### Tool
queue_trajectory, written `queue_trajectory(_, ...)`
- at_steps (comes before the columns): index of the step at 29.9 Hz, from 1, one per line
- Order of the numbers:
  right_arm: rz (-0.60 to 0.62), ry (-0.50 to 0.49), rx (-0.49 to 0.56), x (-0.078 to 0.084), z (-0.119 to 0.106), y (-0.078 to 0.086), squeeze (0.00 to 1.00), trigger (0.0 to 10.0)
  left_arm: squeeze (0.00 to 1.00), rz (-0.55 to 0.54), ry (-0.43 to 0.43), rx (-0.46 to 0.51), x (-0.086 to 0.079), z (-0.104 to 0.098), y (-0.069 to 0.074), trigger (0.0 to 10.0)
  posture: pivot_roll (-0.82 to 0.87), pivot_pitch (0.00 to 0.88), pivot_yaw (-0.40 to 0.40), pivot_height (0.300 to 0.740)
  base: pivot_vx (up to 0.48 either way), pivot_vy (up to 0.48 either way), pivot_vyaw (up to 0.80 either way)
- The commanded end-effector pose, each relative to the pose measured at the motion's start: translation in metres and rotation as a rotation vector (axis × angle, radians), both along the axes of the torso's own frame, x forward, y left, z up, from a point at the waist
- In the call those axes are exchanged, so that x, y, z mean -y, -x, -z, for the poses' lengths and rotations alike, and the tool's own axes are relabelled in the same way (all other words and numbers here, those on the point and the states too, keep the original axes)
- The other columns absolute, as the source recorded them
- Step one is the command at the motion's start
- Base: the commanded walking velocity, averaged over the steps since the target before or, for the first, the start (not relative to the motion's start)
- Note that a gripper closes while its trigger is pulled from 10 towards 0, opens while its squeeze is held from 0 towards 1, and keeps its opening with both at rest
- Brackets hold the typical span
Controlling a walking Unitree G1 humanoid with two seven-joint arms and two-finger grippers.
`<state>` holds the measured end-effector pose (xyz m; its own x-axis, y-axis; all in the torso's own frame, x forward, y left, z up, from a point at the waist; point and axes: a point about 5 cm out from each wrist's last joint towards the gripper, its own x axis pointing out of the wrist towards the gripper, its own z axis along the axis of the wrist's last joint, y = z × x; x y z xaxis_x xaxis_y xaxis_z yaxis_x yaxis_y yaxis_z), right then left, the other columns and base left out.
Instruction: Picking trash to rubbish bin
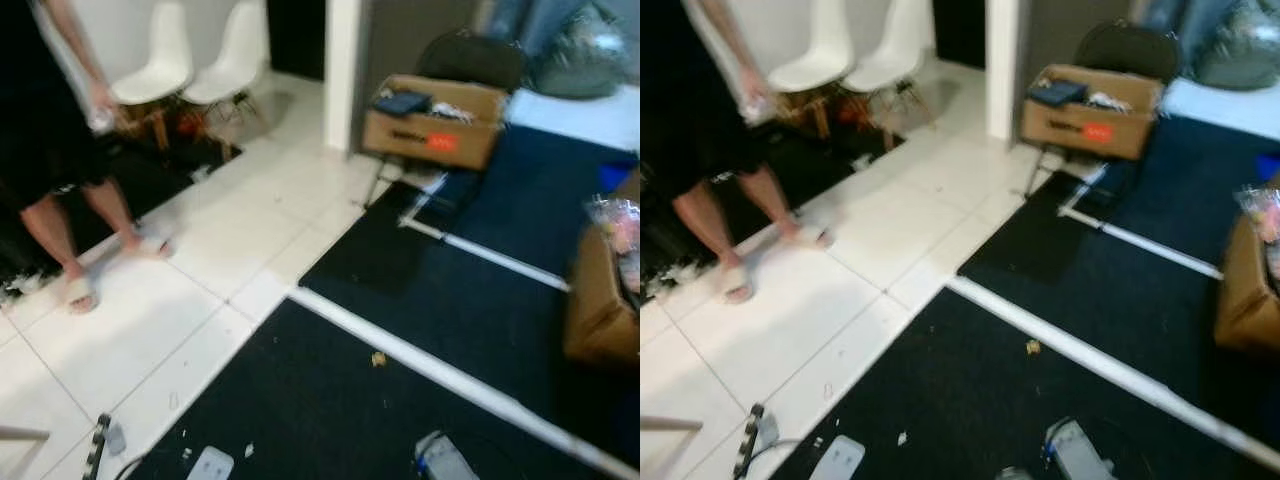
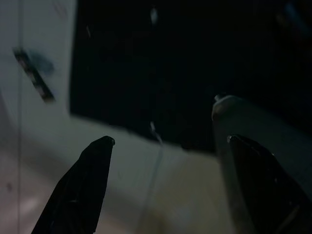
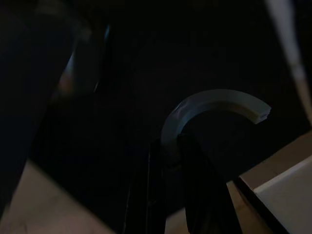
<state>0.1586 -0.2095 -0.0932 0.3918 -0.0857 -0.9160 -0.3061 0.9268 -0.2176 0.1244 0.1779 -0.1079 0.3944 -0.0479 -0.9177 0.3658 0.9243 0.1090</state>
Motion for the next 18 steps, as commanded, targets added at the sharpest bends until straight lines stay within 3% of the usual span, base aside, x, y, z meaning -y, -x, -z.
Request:
queue_trajectory(1, 0.041, -0.1, 0.087, -0.022, -0.005, -0.019, 0.0, 10.0, 0.0, -0.021, -0.023, -0.042, -0.008, 0.003, 0.013, 10.0, -0.05, 0.017, 0.083, 0.74, 0.0, 0.0, -0.79)
queue_trajectory(2, 0.063, -0.139, 0.123, -0.027, -0.009, -0.028, 0.0, 10.0, 0.0, -0.025, -0.024, -0.042, -0.008, 0.003, 0.013, 10.0, -0.04, 0.019, 0.083, 0.74, 0.0, 0.0, -0.79)
queue_trajectory(3, 0.063, -0.139, 0.123, -0.027, -0.009, -0.028, 0.0, 10.0, 0.0, -0.025, -0.024, -0.042, -0.008, 0.003, 0.013, 10.0, -0.04, 0.019, 0.083, 0.74, 0.0, 0.0, -0.79)
queue_trajectory(4, 0.09, -0.214, 0.205, -0.039, -0.022, -0.054, 0.0, 10.0, 0.0, -0.035, -0.027, -0.041, -0.01, 0.003, 0.013, 10.0, -0.04, 0.02, 0.086, 0.74, 0.0, 0.0, -0.8)
queue_trajectory(5, 0.09, -0.214, 0.205, -0.039, -0.022, -0.054, 0.0, 10.0, 0.0, -0.035, -0.027, -0.041, -0.01, 0.003, 0.013, 10.0, -0.04, 0.02, 0.086, 0.74, 0.0, 0.0, -0.8)
queue_trajectory(6, 0.095, -0.247, 0.245, -0.045, -0.029, -0.067, 0.0, 10.0, 0.0, -0.04, -0.027, -0.04, -0.01, 0.003, 0.012, 10.0, -0.04, 0.02, 0.086, 0.74, 0.0, 0.0, -0.8)
queue_trajectory(9, 0.144, -0.421, 0.434, -0.066, -0.07, -0.122, 0.0, 10.0, 0.0, -0.059, -0.022, -0.024, -0.011, 0.002, 0.01, 10.0, -0.04, 0.019, 0.085, 0.74, 0.0, 0.0, -0.8)
queue_trajectory(11, 0.182, -0.534, 0.543, -0.077, -0.097, -0.149, 0.0, 10.0, 0.0, -0.064, -0.02, -0.014, -0.012, 0.001, 0.008, 10.0, -0.03, 0.018, 0.083, 0.74, 0.0, 0.0, -0.8)
queue_trajectory(15, 0.209, -0.626, 0.633, -0.086, -0.12, -0.169, 0.0, 10.0, 0.0, -0.073, -0.021, -0.009, -0.013, 0.001, 0.006, 10.0, -0.03, 0.018, 0.083, 0.74, 0.0, 0.0, -0.8)
queue_trajectory(17, 0.205, -0.696, 0.755, -0.092, -0.15, -0.189, 0.0, 10.0, 0.0, -0.08, -0.024, 0.004, -0.014, 0.0, 0.004, 10.0, -0.02, 0.016, 0.078, 0.74, 0.0, 0.0, -0.65)
queue_trajectory(18, 0.205, -0.696, 0.755, -0.092, -0.15, -0.189, 0.0, 10.0, 0.0, -0.08, -0.024, 0.004, -0.014, 0.0, 0.004, 10.0, -0.02, 0.016, 0.078, 0.74, 0.0, 0.0, -0.51)
